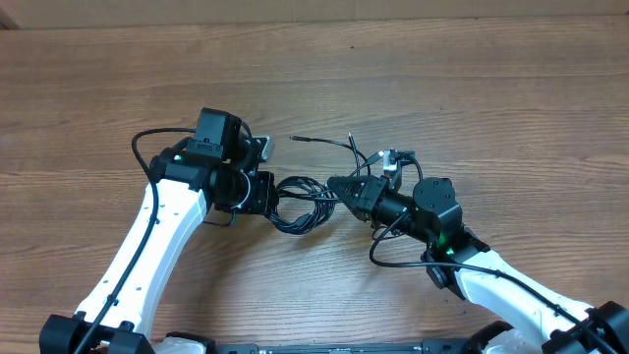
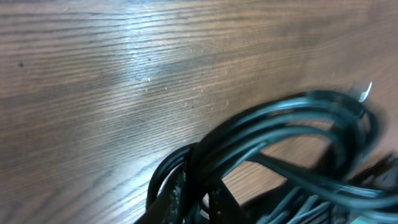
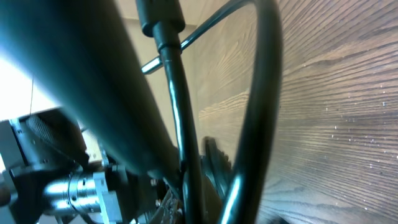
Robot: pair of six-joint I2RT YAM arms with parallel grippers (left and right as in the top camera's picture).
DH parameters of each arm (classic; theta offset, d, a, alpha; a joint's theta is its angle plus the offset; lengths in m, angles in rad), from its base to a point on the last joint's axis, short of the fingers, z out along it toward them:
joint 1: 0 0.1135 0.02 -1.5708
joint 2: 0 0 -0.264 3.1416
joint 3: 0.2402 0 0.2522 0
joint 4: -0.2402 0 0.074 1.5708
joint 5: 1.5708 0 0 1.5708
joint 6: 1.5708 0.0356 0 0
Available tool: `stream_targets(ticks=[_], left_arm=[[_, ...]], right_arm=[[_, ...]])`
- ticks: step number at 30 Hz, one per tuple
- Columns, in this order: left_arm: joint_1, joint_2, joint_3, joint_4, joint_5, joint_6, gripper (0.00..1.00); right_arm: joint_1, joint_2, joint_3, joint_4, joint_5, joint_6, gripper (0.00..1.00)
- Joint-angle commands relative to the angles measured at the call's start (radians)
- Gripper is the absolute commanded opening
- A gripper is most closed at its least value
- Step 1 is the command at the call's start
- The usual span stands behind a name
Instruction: Untangle cables
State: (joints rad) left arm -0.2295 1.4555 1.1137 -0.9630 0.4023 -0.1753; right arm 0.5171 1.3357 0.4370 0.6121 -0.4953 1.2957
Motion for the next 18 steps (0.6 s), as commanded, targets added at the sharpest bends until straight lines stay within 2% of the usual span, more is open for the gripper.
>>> stream_targets(ticks=[1, 5, 11, 14, 18], left_arm=[[-0.001, -0.004, 0.02, 0.021, 0.007, -0.23, 0.15], [-0.001, -0.004, 0.02, 0.022, 0.017, -0.391, 0.19], [-0.001, -0.004, 0.02, 0.024, 0.097, -0.57, 0.05], [-0.001, -0.004, 0.02, 0.025, 0.064, -0.576, 0.04], [-0.001, -0.004, 0.02, 0.002, -0.037, -0.56, 0.14]], right_arm=[[0.0, 0.0, 0.008, 0.008, -0.053, -0.048, 0.04], [0.011, 0.0, 0.008, 0.008, -0.044, -0.05, 0.04], [0.06, 0.0, 0.008, -0.023, 0.028, -0.136, 0.04], [0.077, 0.0, 0.008, -0.1, 0.1, -0.15, 0.04], [0.077, 0.0, 0.008, -0.166, 0.124, -0.15, 0.04]])
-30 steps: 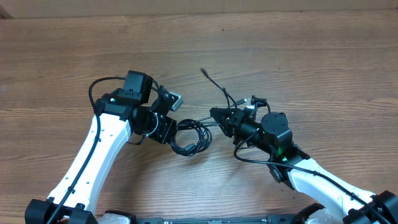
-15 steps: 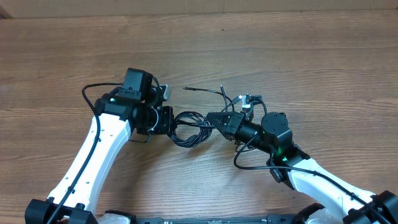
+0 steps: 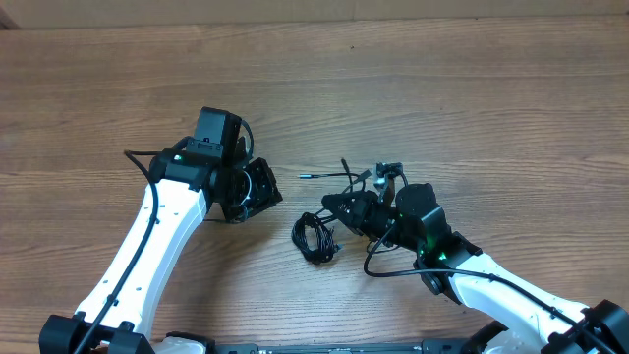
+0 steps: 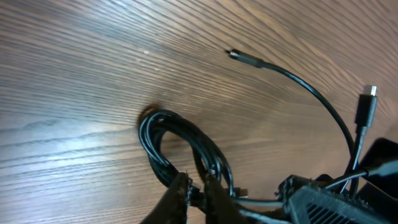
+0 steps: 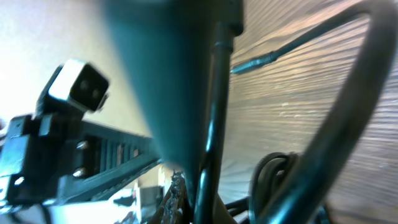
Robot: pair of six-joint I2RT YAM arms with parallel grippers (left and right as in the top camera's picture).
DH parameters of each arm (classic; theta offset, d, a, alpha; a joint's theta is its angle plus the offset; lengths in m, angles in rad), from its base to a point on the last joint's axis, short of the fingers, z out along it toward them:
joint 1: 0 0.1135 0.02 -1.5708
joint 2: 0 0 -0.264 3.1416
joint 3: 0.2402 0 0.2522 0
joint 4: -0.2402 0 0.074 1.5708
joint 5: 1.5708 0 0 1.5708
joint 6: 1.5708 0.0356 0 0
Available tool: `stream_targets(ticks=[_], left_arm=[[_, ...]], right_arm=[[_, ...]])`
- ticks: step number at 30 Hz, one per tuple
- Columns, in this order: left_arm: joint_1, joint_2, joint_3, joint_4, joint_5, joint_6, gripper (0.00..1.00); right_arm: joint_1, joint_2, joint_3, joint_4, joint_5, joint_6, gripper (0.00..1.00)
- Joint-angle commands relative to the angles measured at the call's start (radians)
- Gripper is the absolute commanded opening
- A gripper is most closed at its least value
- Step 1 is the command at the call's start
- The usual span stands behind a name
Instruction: Untangle cables
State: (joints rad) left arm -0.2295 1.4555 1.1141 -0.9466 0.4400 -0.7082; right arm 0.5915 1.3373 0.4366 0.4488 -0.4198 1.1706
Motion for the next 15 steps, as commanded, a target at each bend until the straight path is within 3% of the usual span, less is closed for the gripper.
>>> stream_targets(ticks=[1, 4, 6, 7, 9, 12, 15], left_arm=[[-0.001, -0.004, 0.02, -0.024, -0.092, -0.024, 0.18], [-0.001, -0.004, 0.02, -0.056, -0.13, -0.014, 0.37], [-0.001, -0.004, 0.02, -0.077, -0.137, 0.024, 0.55], [-0.001, -0.004, 0.02, -0.083, -0.136, 0.044, 0.75], [-0.001, -0.004, 0.02, -0.106, -0.136, 0.058, 0.96], [-0.002, -0.004, 0.016, -0.138, -0.136, 0.058, 1.0], [-0.016, -0.004, -0.007, -0.149, -0.127, 0.049, 0.87]], right_arm=[[0.003, -0.002, 0.008, -0.002, 0.05, -0.024, 0.04], [0.003, -0.002, 0.008, 0.001, 0.069, -0.024, 0.04], [0.002, -0.002, 0.008, -0.011, 0.103, -0.024, 0.04], [0.002, -0.002, 0.008, -0.019, 0.121, -0.024, 0.04], [0.002, -0.002, 0.008, -0.051, 0.171, -0.023, 0.04], [0.002, -0.002, 0.008, -0.084, 0.22, -0.016, 0.04], [0.002, -0.002, 0.008, -0.08, 0.24, -0.011, 0.04]])
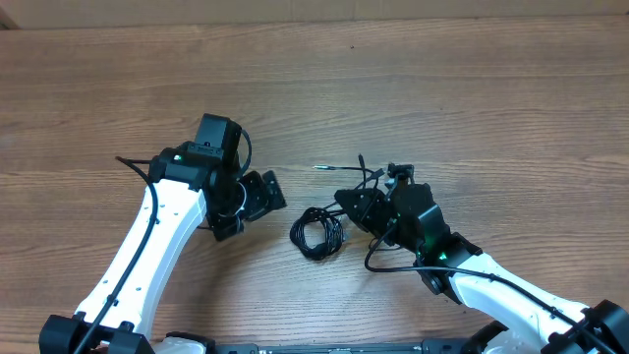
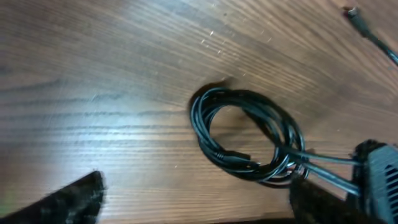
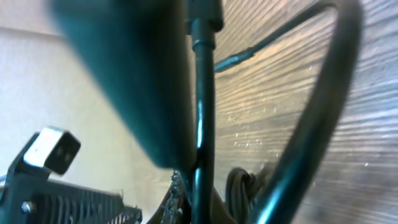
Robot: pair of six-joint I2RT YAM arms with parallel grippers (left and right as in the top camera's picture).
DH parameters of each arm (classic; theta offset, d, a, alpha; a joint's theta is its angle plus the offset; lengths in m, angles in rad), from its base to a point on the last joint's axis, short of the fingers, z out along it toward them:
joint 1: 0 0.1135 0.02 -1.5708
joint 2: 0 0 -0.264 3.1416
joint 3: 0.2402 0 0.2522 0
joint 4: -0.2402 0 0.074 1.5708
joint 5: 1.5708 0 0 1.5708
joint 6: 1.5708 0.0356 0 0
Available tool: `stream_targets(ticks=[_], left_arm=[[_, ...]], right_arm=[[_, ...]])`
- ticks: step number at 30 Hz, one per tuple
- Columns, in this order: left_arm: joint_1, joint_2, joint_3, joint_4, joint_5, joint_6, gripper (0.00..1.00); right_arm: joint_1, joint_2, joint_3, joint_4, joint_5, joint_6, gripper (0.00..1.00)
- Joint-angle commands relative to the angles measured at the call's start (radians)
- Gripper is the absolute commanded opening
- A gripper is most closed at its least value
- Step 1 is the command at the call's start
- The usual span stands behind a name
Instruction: Untangle cables
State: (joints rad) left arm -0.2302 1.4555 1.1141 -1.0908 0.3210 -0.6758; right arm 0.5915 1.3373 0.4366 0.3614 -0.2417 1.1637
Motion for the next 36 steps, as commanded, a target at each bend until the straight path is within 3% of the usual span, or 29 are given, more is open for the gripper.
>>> stream_targets(ticks=[1, 7, 9, 12, 21, 28, 30, 32, 36], left_arm=[[-0.025, -0.004, -0.023, -0.005, 0.0, -0.002, 0.86], [-0.1, -0.004, -0.147, 0.041, 0.117, -0.232, 0.87], [-0.121, -0.004, -0.187, 0.072, 0.165, -0.317, 1.0], [-0.152, -0.004, -0.242, 0.135, 0.196, -0.46, 1.0], [-0.256, -0.004, -0.412, 0.425, 0.09, -1.007, 0.84], [-0.384, -0.004, -0.465, 0.652, -0.045, -1.174, 0.89], [-0.415, -0.004, -0.465, 0.658, -0.103, -1.217, 0.74], [-0.438, -0.004, -0.465, 0.658, -0.143, -1.236, 0.5], [-0.457, -0.004, -0.466, 0.631, -0.179, -1.234, 0.2]], right_arm=[[0.002, -0.002, 0.008, 0.01, 0.067, 0.01, 0.04], [0.002, -0.002, 0.008, 0.01, 0.083, 0.04, 0.04], [0.002, -0.002, 0.008, 0.01, 0.084, 0.04, 0.04], [0.002, -0.002, 0.008, 0.01, 0.084, 0.04, 0.04], [0.002, -0.002, 0.008, 0.01, 0.08, 0.04, 0.04], [0.002, -0.002, 0.008, 0.01, 0.055, 0.04, 0.04], [0.002, -0.002, 0.008, 0.01, 0.047, 0.04, 0.04], [0.002, -0.002, 0.008, 0.01, 0.038, 0.04, 0.04], [0.002, -0.002, 0.008, 0.01, 0.034, 0.04, 0.04]])
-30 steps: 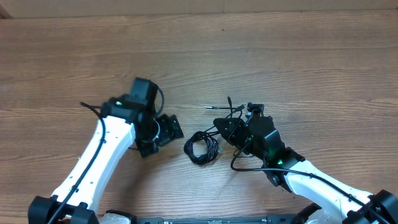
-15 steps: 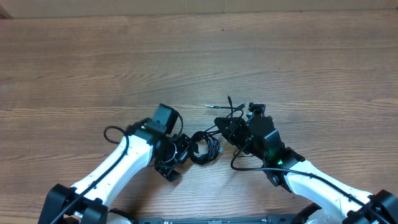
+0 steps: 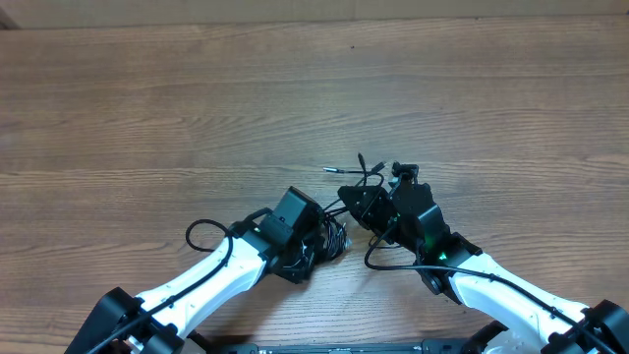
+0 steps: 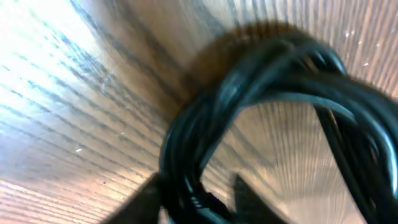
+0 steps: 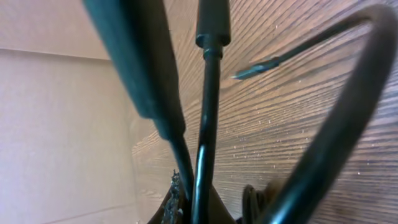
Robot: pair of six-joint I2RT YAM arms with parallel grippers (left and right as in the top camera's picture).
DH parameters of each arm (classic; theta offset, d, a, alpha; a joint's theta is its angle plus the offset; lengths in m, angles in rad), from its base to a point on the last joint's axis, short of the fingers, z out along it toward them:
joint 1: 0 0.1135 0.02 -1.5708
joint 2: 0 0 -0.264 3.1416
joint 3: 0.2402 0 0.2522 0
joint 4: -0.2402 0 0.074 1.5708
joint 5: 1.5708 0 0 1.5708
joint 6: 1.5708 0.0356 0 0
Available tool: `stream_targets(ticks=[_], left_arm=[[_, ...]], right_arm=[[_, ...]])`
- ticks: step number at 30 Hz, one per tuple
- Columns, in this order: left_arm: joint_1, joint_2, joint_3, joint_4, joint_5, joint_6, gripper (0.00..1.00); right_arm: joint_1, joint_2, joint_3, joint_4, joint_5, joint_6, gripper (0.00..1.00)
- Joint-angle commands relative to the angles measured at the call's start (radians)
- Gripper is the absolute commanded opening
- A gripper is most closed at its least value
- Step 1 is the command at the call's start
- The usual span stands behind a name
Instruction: Untangle cables
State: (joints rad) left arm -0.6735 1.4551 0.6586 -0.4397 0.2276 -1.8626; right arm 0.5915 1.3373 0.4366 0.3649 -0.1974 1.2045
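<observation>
A bundle of thin black cables lies mid-table, wound into a small coil (image 3: 331, 239) with loose ends (image 3: 339, 169) reaching back. My left gripper (image 3: 316, 248) has come in from the front left; in its wrist view the coil (image 4: 249, 81) fills the frame. The left gripper (image 4: 199, 202) is open, its dark fingers standing either side of a strand. My right gripper (image 3: 356, 208) is shut on cables just right of the coil. In the right wrist view, black strands (image 5: 208, 93) run up out of the shut right gripper (image 5: 194, 208), and a plug tip (image 5: 256, 68) lies on the wood.
The wooden table (image 3: 147, 108) stretches wide to the back and sides. A pale connector (image 3: 403, 169) sits by the right wrist. The right arm's own black lead (image 3: 388, 264) loops on the table near the front.
My left arm has moved from the left of the coil to the front of the table. Its open gripper is now right at the coil. The right gripper has hardly moved.
At first both grippers held the cables, stretched between them. Then the left gripper had let go and the coil lay by the right gripper. After that the left gripper stood open to the coil's left. Now its fingers straddle a strand of the coil.
</observation>
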Motion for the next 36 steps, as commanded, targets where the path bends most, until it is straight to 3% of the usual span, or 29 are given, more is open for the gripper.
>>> stream_targets(ticks=[1, 2, 6, 15, 22, 36], left_arm=[[-0.014, -0.004, -0.01, -0.034, -0.09, -0.046, 0.12], [-0.013, -0.004, -0.01, -0.055, -0.1, -0.043, 0.04], [0.001, -0.004, -0.01, -0.13, -0.143, 0.042, 0.04], [0.134, -0.004, 0.052, -0.097, -0.137, 0.683, 0.04], [0.156, -0.004, 0.156, -0.102, -0.007, 1.13, 0.04], [0.124, -0.004, 0.176, -0.093, 0.242, 1.373, 0.04]], right_arm=[[0.002, -0.002, 0.008, 0.007, -0.013, -0.001, 0.04], [0.002, -0.002, 0.008, 0.006, -0.013, -0.001, 0.04], [0.002, -0.002, 0.008, 0.001, -0.025, -0.002, 0.04], [0.002, -0.002, 0.008, -0.041, -0.075, -0.062, 0.04], [0.003, -0.002, 0.008, -0.018, -0.122, -0.137, 0.04], [0.033, -0.002, 0.01, -0.002, -0.074, -0.167, 0.04]])
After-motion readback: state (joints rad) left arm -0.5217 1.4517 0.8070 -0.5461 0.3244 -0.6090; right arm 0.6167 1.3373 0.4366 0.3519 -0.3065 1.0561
